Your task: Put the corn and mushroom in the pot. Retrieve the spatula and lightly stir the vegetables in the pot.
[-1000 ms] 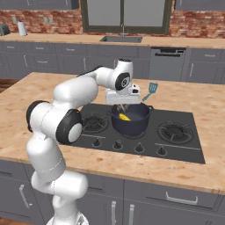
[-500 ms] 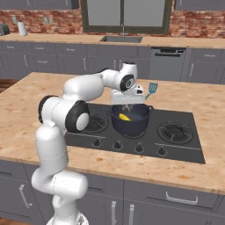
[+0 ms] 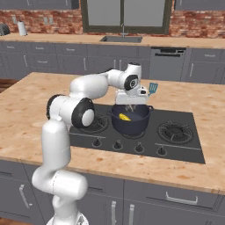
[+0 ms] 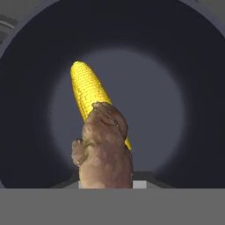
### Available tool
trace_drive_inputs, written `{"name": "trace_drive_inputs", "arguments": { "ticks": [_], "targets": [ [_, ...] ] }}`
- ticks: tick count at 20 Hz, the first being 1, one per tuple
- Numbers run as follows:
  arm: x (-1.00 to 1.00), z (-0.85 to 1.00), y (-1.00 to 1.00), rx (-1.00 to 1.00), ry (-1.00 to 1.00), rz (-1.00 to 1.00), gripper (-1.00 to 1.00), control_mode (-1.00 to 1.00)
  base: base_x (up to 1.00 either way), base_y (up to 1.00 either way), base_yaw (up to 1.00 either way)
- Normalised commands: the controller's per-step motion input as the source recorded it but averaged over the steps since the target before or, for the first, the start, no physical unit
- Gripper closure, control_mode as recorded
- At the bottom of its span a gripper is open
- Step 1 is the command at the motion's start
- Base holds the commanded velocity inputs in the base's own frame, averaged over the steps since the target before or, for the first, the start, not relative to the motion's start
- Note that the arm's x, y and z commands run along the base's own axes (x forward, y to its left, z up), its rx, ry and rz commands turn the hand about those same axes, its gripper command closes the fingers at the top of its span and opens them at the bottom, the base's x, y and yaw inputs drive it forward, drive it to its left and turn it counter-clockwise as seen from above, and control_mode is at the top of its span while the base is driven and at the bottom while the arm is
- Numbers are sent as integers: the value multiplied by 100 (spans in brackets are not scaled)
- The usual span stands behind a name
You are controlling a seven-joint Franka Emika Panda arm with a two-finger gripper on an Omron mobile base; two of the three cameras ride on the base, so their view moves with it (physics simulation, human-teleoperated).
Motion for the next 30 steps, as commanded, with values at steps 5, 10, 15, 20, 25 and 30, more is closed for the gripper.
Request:
{"name": "trace_drive_inputs", "arguments": {
  "ticks": [5, 10, 15, 20, 25, 30],
  "targets": [
    [8, -14, -3, 0, 0, 0, 100, -100, 0, 0, 0],
    [5, -15, 0, 0, 0, 0, -100, -100, 0, 0, 0],
    [2, -11, -6, 0, 0, 0, -100, -100, 0, 0, 0],
    [-4, 8, -7, 0, -5, 1, -100, -100, 0, 0, 0],
    [-38, 58, 14, 2, -17, 2, -100, -100, 0, 0, 0],
    [-52, 53, 28, 0, -16, 0, -100, -100, 0, 0, 0]
  ]
}}
